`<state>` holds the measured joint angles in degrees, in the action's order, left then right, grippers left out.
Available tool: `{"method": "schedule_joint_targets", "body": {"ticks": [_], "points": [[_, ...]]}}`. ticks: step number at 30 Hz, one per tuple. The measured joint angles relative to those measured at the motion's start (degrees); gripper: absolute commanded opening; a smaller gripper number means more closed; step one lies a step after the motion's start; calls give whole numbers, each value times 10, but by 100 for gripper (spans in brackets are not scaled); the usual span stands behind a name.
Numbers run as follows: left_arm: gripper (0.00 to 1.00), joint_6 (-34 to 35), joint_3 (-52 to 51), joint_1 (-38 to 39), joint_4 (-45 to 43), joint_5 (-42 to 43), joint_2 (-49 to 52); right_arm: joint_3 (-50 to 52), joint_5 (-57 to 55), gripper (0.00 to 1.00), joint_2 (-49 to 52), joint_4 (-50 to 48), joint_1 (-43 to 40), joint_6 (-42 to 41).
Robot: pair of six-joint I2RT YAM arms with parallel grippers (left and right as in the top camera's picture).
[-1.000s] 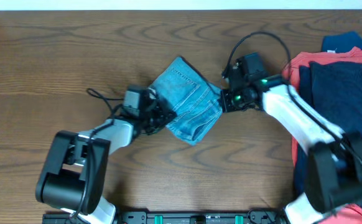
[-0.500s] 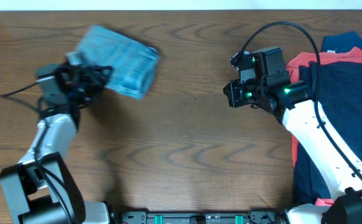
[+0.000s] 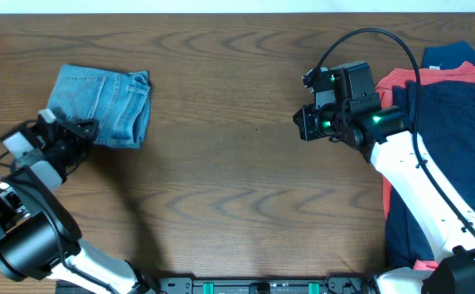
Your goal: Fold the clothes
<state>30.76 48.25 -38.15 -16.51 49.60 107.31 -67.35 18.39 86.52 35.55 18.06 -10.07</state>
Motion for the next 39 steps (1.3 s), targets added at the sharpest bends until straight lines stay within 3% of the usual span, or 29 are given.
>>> {"method": "schedule_joint_targets", "body": {"ticks": [1,2,3,7,14,20,22,26,30,33,34,35,37,38,39], "points": [[60,-3,0,-6,0,0,1,0,0,5,0,0,0,0],[88,-8,1,-15,0,1,1,0,0,5,0,-1,0,0],[98,-10,3,-23,0,3,1,0,0,5,0,-2,0,0],[98,-13,17,-44,11,31,1,0,0,4,0,-7,0,-1],[98,-24,45,-47,112,129,-11,0,-1,4,0,-9,0,-11],[98,-51,50,-50,247,154,-135,0,-12,8,-19,-6,0,-15],[98,-73,55,-56,330,138,-199,0,-15,9,-42,-7,0,-15],[98,-115,63,-68,482,24,-317,0,-21,13,-102,-6,0,-15],[98,-144,63,-70,562,-83,-374,0,-32,15,-152,-6,0,-15],[100,-158,63,-64,578,-109,-378,0,-38,15,-160,-5,0,-15],[93,-166,63,-56,579,-115,-376,0,-39,15,-159,-4,0,-15],[79,-172,63,-46,577,-119,-372,0,-40,15,-158,-3,0,-15],[28,-191,63,-14,565,-126,-362,0,-42,15,-157,-2,0,-15],[12,-204,63,3,556,-127,-354,0,-43,15,-157,-2,0,-15],[6,-215,63,23,546,-129,-346,0,-43,15,-157,-2,0,-15]]}}
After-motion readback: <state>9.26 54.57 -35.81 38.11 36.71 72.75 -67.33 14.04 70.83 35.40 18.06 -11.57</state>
